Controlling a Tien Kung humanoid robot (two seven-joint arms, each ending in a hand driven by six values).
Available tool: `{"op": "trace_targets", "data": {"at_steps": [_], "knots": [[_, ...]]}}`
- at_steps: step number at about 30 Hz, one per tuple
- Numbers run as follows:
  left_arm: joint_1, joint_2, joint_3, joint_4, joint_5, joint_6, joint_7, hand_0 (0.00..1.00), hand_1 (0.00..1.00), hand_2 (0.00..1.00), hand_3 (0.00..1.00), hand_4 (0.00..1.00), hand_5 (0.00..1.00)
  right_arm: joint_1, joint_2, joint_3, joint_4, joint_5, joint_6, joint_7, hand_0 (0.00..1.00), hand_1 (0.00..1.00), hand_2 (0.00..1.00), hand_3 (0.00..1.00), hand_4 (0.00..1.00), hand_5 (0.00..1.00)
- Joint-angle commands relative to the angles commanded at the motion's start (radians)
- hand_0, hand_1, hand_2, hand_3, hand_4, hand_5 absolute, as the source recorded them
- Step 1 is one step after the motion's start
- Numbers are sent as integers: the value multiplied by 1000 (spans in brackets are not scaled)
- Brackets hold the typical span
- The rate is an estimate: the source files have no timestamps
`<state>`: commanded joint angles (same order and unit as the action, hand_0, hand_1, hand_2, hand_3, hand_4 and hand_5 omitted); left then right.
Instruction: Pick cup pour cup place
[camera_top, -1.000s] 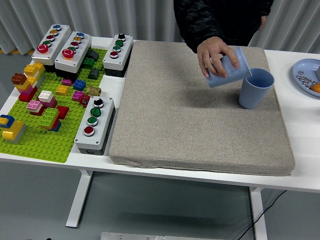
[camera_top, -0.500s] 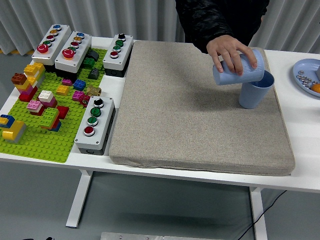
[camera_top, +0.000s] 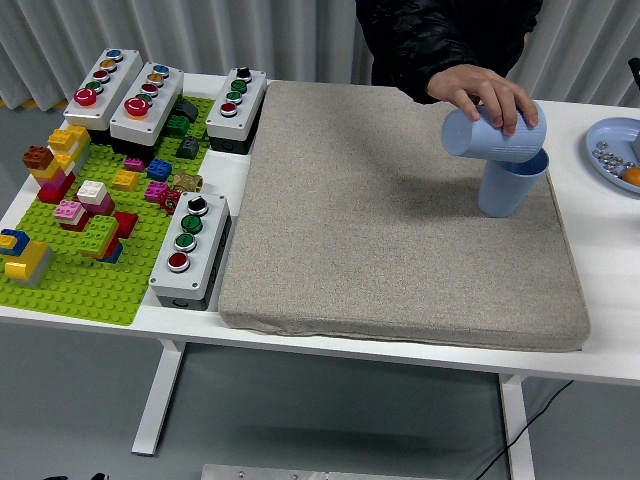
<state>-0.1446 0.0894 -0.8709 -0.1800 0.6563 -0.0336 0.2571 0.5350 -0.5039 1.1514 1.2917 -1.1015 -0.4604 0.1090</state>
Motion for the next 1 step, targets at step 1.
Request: {"op": "trace_targets", "data": {"at_steps": [1], "knots": [[0,0,0,0,0,0,0,779,790,841,747,511,952,-2,1,2,-1,45,-1,2,865,776,808,818,816,849]]}}
